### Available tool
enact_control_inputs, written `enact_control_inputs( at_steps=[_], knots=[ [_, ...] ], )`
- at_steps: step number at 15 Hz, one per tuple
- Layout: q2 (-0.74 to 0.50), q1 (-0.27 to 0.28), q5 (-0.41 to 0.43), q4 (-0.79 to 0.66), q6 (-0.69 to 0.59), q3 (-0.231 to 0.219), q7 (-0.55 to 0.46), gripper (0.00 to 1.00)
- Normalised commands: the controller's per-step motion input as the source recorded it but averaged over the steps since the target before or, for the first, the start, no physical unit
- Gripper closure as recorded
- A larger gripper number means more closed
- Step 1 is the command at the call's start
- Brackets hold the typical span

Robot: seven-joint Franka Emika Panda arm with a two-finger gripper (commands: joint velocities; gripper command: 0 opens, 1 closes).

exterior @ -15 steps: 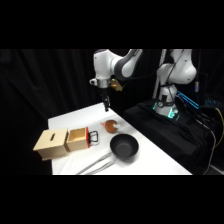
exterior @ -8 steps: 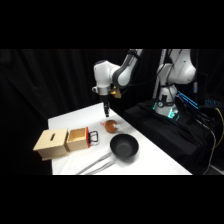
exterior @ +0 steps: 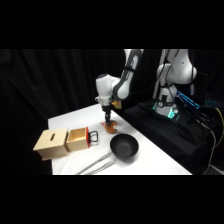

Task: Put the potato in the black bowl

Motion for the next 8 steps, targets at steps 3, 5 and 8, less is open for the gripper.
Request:
enact_control_inputs(
  at_steps=[3, 5, 8],
  knots=[
    [0.25, 0.043, 0.167, 0.07, 0.23, 0.042, 0.03, 0.25],
    [0.18, 0.002, 0.182, 0.07, 0.16, 0.056, -0.02, 0.34],
    [0.11, -0.01, 0.157, 0.07, 0.11, 0.043, -0.05, 0.59]
  ],
)
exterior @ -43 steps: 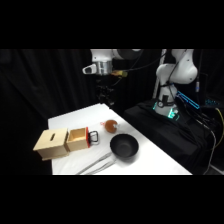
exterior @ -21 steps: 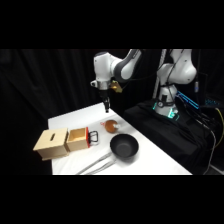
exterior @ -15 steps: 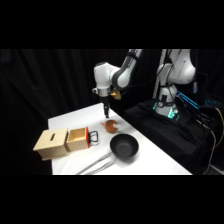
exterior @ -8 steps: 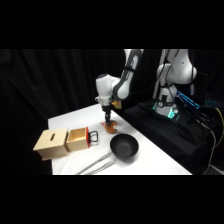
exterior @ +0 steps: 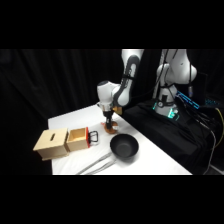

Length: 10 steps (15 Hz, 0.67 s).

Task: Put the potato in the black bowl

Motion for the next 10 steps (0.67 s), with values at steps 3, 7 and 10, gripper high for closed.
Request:
enact_control_inputs(
  at_steps=[3, 7, 10],
  knots=[
    [0.08, -0.013, 0.137, 0.07, 0.07, 0.035, -0.05, 0.83],
    [-0.05, 0.017, 0.055, 0.05, -0.05, -0.015, -0.05, 0.97],
    [-0.31, 0.13, -0.153, -0.03, -0.23, -0.124, 0.01, 0.95]
  ],
)
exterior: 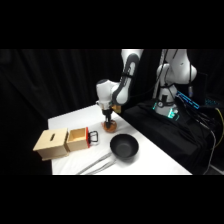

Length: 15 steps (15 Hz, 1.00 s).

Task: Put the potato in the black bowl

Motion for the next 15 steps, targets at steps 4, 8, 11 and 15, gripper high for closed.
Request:
enact_control_inputs(
  at_steps=[4, 8, 11, 15],
  knots=[
    [-0.51, 0.262, -0.424, -0.12, -0.34, -0.205, 0.18, 0.95],
    [-0.56, 0.182, -0.44, -0.19, -0.31, -0.032, 0.23, 0.95],
    [-0.51, 0.074, -0.231, -0.27, -0.2, 0.166, 0.13, 0.95],
    [-0.52, 0.094, -0.085, -0.36, -0.12, 0.266, 0.13, 0.96]
  ],
)
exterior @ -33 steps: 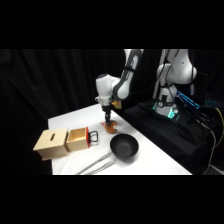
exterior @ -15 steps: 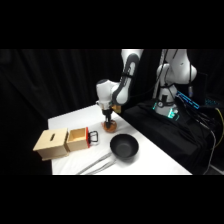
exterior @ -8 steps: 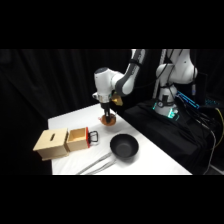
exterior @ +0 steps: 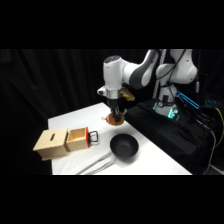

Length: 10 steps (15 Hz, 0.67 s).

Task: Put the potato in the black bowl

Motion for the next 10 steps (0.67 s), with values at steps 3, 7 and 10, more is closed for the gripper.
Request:
enact_control_inputs(
  at_steps=[3, 7, 10],
  knots=[
    [-0.4, 0.115, 0.046, -0.26, -0.05, 0.275, 0.09, 0.95],
    [-0.15, 0.093, 0.095, -0.1, 0.12, 0.201, 0.03, 0.95],
    [0.06, 0.043, 0.034, -0.03, 0.28, 0.099, 0.01, 0.95]
  ],
)
